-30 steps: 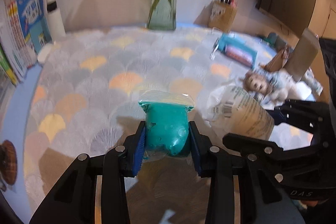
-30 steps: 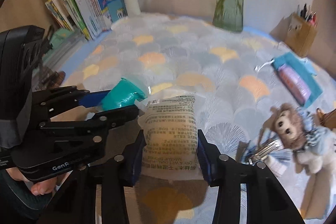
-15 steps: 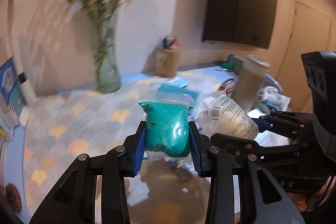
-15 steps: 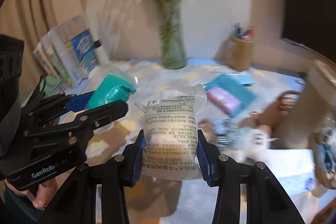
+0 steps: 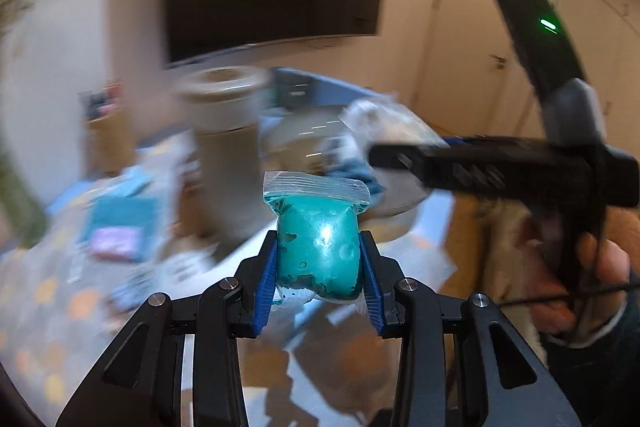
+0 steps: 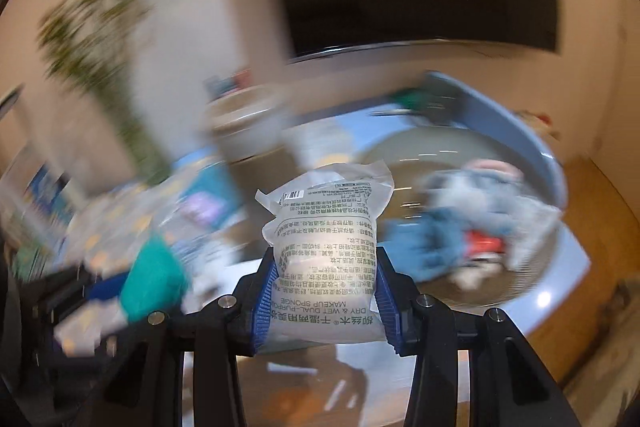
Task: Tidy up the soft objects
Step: 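Lift and carry the teal packet and printed bag over the glass bowl, then open the right gripper over the bowl while the left gripper releases the teal packet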
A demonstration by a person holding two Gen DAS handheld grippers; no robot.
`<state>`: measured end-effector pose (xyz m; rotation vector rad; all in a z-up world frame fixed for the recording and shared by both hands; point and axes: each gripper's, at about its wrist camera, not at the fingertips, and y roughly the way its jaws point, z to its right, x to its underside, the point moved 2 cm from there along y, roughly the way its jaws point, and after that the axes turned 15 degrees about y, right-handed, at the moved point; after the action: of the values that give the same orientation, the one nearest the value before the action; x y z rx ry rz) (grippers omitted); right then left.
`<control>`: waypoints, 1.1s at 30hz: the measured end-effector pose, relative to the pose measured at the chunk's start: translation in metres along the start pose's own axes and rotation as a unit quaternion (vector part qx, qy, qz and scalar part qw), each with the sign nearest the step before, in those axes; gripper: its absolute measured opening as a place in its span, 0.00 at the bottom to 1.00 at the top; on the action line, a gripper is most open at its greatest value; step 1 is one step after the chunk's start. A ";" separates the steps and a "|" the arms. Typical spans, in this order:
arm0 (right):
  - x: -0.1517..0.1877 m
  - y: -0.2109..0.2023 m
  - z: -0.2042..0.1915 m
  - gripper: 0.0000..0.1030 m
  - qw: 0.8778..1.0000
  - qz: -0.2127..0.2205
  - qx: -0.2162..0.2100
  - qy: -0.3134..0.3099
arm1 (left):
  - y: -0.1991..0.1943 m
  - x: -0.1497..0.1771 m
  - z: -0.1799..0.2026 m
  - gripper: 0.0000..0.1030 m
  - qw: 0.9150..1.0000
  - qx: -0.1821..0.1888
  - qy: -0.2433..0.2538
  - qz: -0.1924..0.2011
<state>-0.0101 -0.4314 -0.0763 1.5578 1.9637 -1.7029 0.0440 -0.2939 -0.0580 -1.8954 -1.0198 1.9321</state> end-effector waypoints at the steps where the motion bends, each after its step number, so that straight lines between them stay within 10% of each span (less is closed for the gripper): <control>1: -0.008 -0.001 0.013 0.43 1.000 0.006 0.005 0.012 | 0.006 -0.005 0.003 0.34 1.000 0.008 -0.001 0.003; 12: -0.106 0.040 0.088 0.43 0.995 0.012 0.032 0.091 | 0.099 -0.070 0.005 0.36 1.000 -0.025 -0.016 0.004; 15: -0.127 0.051 0.089 0.57 0.996 0.008 0.011 0.093 | 0.112 -0.069 0.005 0.78 0.999 -0.041 -0.013 0.007; 18: -0.138 0.056 0.097 0.65 0.993 0.020 -0.006 0.114 | 0.115 -0.063 0.006 0.79 0.999 -0.033 -0.020 0.008; 33: -0.072 0.028 0.086 0.65 0.996 0.004 0.002 0.090 | 0.027 -0.018 0.023 0.79 0.999 -0.013 -0.022 0.025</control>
<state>0.0007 -0.5465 -0.0800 1.7743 2.0327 -1.6143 0.0321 -0.3317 -0.0626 -1.9173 -1.0257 2.0060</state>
